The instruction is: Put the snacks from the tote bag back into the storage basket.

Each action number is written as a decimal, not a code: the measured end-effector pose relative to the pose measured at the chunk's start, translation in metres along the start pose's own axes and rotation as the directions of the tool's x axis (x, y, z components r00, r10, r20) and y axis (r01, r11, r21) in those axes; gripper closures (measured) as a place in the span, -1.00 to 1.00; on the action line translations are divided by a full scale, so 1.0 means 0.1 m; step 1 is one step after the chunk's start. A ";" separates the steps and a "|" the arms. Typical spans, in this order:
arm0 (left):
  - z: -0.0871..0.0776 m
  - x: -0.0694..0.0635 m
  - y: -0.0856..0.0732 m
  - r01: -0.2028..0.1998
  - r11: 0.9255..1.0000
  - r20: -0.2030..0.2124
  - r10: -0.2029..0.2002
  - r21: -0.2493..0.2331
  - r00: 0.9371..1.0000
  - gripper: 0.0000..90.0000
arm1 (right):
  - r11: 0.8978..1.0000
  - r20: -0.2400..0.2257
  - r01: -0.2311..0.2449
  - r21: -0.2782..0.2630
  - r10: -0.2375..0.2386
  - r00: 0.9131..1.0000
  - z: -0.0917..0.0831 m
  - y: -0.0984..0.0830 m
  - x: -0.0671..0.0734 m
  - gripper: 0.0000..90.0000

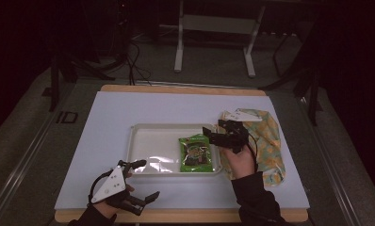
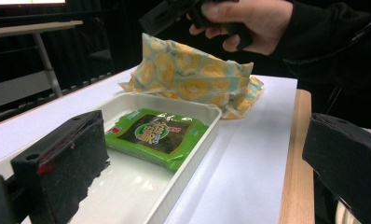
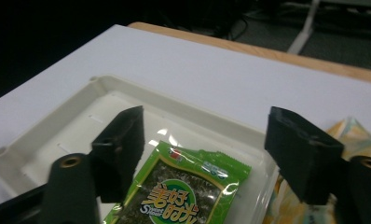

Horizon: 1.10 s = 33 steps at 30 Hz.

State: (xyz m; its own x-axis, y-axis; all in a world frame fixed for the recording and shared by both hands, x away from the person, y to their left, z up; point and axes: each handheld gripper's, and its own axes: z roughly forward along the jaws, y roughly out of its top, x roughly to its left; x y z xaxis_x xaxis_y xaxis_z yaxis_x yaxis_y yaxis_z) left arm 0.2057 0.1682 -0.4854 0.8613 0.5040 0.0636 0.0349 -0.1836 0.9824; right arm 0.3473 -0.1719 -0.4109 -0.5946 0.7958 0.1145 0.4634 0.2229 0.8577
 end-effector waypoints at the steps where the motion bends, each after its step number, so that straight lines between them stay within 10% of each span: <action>1: 0.00 0.00 0.00 -0.001 1.000 0.001 0.001 0.002 1.000 -0.99 | 1.000 -0.007 0.002 -0.002 -0.002 1.000 -0.02 0.01 -0.01 -0.48; 19: 0.01 0.00 0.00 0.001 1.000 -0.002 -0.001 0.005 1.000 -0.99 | 0.978 -0.011 0.207 0.012 -0.207 0.978 -0.31 -0.09 -0.13 -0.62; 33: 0.01 0.00 -0.01 -0.001 1.000 -0.002 0.001 0.008 1.000 -0.99 | 0.988 0.016 0.152 -0.042 -0.151 0.988 -0.59 -0.33 -0.39 -0.62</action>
State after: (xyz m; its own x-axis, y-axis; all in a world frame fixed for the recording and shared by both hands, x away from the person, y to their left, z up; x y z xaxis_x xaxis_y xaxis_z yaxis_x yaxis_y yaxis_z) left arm 0.2064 0.1674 -0.4862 0.8604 0.5054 0.0648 0.0382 -0.1908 0.9809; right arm 0.3160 -0.2439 -0.4141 -0.6470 0.7621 -0.0244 0.3400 0.3171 0.8854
